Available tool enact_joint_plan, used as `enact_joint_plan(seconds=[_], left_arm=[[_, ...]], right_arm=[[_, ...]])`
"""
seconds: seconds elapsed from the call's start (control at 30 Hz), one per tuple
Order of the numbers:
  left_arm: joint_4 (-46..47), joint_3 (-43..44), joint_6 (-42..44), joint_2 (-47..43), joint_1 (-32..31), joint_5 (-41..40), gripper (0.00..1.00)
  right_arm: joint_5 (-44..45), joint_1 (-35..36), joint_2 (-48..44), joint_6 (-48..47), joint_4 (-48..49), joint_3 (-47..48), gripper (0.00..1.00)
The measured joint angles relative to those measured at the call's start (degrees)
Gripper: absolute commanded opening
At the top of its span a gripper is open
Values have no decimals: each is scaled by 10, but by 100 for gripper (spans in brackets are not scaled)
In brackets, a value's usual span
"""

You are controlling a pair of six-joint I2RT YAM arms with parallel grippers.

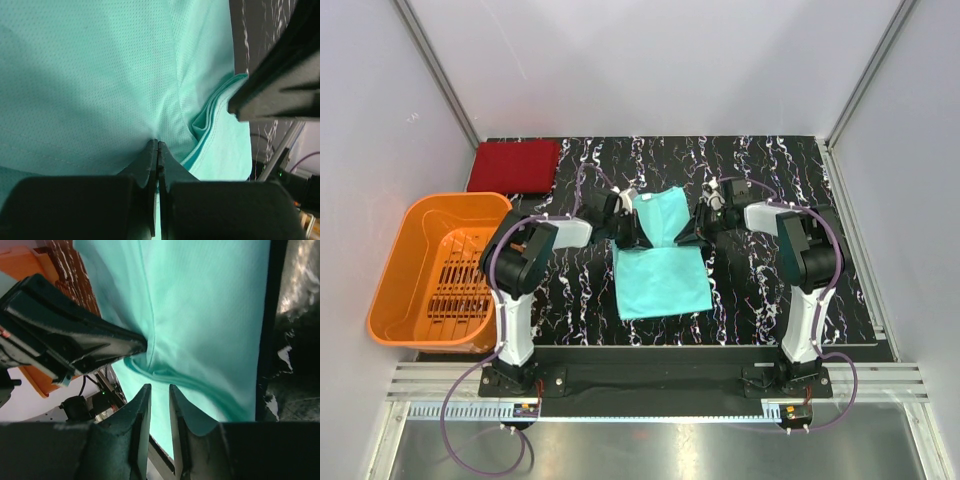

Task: Fold and stack the t-shirts
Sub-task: Fold the tshirt

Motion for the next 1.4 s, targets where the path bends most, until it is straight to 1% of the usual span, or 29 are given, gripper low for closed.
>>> enact_joint_plan(seconds=[0.13,0.17,0.23,0.27,0.3,0.4,0.57,0.67,0.73,0.83,0.9,1.07,1.13,1.3,1.33,1.4], left_arm=[[19,-48,-5,-29,-21,4,0],[20,-56,-7,-34,-24,5,5],[9,-61,-5,-41,-28,7,9],[2,-61,-2,-43,-28,6,12],[-11,-58,3,-46,-27,4,17],[-55,-45,19,-58,-24,-7,25],[-136,-19,51,-122,-5,-45,31],[-150,-17,60,-174,7,-54,30],[-148,-21,61,-201,11,-54,25],[-119,-50,59,-219,11,-50,20],[-102,-79,55,-213,11,-47,18],[-83,-163,41,-187,12,-46,18],[-78,-182,40,-181,14,-49,18],[-35,-202,32,-182,23,-47,19],[-30,-204,31,-182,24,-47,20],[-26,-204,32,-183,24,-47,23]], right_arm=[[0,0,-12,4,25,-70,28],[-3,0,-16,8,25,-89,28],[-15,0,-28,13,35,-117,28],[-15,0,-34,13,38,-125,28],[-14,1,-41,12,38,-132,28],[-8,2,-50,5,37,-137,28],[25,2,-68,-24,-5,-125,29],[45,2,-84,-44,-35,-105,30],[46,2,-95,-50,-39,-97,30],[45,2,-101,-51,-38,-95,30],[44,2,-101,-51,-36,-98,30],[41,2,-102,-51,-27,-125,30],[42,1,-102,-53,-26,-140,30],[37,-11,-97,-56,-15,-162,30],[36,-13,-96,-56,-13,-162,30],[40,-18,-96,-58,-10,-162,34]])
